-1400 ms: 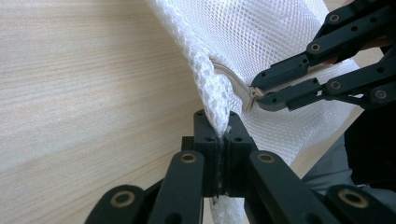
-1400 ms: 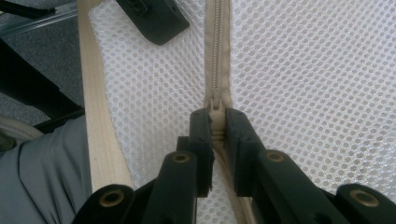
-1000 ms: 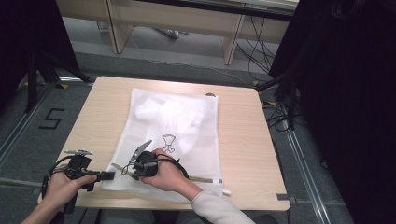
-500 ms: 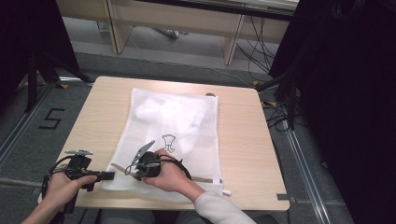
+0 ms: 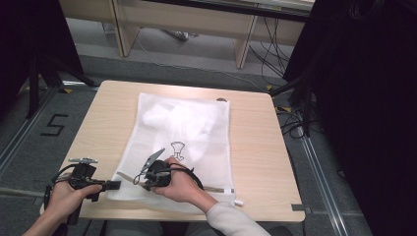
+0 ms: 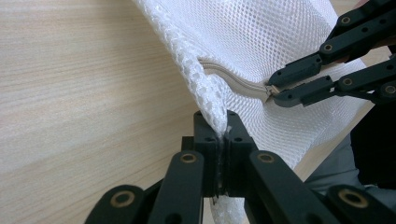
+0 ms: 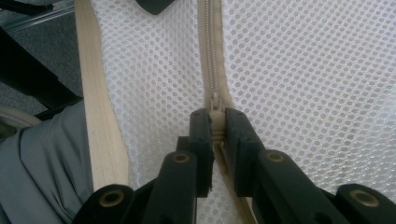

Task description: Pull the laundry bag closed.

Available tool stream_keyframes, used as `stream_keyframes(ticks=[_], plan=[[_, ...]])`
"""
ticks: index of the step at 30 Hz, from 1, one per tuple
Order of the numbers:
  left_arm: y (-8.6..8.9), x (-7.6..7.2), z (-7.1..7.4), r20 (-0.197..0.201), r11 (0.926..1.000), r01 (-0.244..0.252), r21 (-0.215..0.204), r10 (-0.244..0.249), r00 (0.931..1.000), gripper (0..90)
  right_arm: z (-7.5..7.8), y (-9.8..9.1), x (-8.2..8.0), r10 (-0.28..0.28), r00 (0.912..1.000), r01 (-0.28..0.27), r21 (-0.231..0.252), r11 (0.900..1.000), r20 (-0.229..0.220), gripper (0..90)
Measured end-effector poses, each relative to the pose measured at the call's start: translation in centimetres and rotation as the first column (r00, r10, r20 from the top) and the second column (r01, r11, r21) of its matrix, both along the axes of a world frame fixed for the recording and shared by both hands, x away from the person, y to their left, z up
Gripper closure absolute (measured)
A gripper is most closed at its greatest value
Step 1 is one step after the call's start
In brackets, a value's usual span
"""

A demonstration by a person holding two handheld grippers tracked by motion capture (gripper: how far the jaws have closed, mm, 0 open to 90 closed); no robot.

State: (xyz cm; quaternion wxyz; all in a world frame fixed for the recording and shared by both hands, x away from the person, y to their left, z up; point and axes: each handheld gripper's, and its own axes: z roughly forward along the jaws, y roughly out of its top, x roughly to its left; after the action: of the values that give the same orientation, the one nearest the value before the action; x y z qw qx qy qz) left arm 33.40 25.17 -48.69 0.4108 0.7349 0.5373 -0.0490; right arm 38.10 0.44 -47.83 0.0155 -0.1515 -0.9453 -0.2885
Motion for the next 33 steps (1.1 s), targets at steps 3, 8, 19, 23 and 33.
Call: stream_keyframes(ticks=[3, 8, 19, 23, 33], plan=[[0.0, 0.0, 0.0, 0.0, 1.0, -0.005, 0.003, 0.005, 1.0, 86.0, 0.1, -0.1, -0.1, -0.002, 1.0, 0.002, -0.009, 1.0, 0.0, 82.6], [-0.1, 0.0, -0.1, 0.008, 0.9999, -0.016, 0.002, 0.016, 0.9998, 86.1, -0.1, -0.5, 0.0, -0.006, 1.0, 0.006, -0.008, 1.0, 0.002, 82.6], [0.0, 0.0, 0.0, 0.002, 1.0, -0.002, 0.008, 0.002, 1.0, 86.1, -0.1, -0.9, -0.1, -0.003, 1.0, 0.003, -0.001, 1.0, 0.004, 82.6], [0.0, 0.0, 0.0, 0.003, 0.9999, -0.001, 0.011, 0.001, 1.0, 86.1, 0.0, -0.9, 0.0, -0.001, 1.0, 0.001, 0.004, 1.0, 0.004, 82.6], [0.0, 0.0, -0.1, 0.003, 0.9997, 0.002, 0.023, -0.002, 1.0, 86.1, 0.1, -1.2, 0.0, -0.006, 1.0, 0.006, -0.01, 0.9999, 0.007, 82.6]])
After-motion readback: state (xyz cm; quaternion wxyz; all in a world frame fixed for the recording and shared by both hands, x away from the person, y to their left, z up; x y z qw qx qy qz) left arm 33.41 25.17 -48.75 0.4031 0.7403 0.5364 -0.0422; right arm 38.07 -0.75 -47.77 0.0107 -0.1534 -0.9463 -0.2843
